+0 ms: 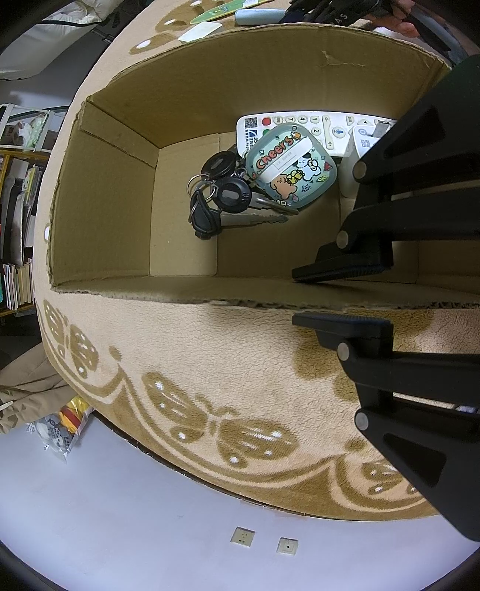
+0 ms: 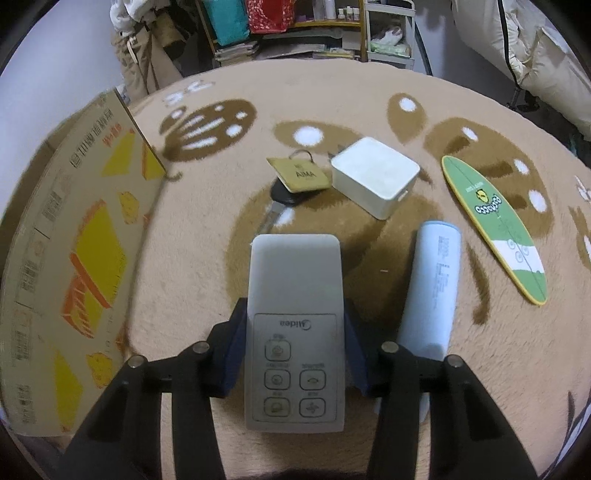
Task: Organize rigid objects
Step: 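Lift the white wall-unit remote with the right gripper over the box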
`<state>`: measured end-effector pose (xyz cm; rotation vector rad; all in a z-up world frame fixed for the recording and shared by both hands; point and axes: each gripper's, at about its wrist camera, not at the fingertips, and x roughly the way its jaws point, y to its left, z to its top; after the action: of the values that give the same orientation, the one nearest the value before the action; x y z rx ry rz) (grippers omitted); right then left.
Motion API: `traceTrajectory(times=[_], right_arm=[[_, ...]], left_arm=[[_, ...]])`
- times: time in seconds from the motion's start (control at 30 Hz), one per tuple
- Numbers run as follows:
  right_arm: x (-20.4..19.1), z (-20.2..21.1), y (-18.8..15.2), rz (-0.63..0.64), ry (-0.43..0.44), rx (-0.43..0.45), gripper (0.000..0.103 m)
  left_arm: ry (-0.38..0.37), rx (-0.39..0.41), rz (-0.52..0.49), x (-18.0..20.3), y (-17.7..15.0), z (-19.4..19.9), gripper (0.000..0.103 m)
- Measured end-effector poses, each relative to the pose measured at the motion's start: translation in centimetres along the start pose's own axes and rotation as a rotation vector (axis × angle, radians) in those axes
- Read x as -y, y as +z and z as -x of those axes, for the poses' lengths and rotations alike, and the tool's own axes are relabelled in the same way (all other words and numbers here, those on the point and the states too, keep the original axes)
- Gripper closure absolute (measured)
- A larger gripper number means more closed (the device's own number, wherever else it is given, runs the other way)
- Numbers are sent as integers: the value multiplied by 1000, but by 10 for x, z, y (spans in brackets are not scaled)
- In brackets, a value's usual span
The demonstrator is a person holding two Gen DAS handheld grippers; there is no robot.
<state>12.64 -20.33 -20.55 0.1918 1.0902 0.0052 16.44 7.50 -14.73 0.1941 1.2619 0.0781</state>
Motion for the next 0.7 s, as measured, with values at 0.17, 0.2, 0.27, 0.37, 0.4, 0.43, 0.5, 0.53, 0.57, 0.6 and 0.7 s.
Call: traceTrajectory(times=[0.17,0.2,0.27,0.37,0.4,0.43,0.5,0.53,0.57,0.6,0.7], right_arm=[[-11,17,10,16,48,55,52],[-15,19,13,23,55,64,52],[-21,25,18,35,68,80,52],[-31,33,27,57,83,101,52],[-35,35,30,65,86,107,52],[-38,37,32,69,92,112,52],[-44,43,38,80,110,123,52],[-47,46,41,83,117,130,52],[-50,49,44,87,125,137,52],[-54,53,48,91,136,146,52],[-60,60,58,84,165,166,52]], left_arm=[[0,0,0,0,0,0,86],[1,0,-1,0,0,0,86],[2,-1,-1,0,0,1,86],[1,-1,-1,0,0,1,86],[0,-1,-1,0,0,1,86],[-1,-2,0,0,0,1,86],[-1,-2,0,0,0,1,86],[0,-2,-1,0,0,2,86],[1,-2,-1,0,0,1,86],[1,-2,-1,0,0,1,86],[3,-1,-3,-1,1,1,86]])
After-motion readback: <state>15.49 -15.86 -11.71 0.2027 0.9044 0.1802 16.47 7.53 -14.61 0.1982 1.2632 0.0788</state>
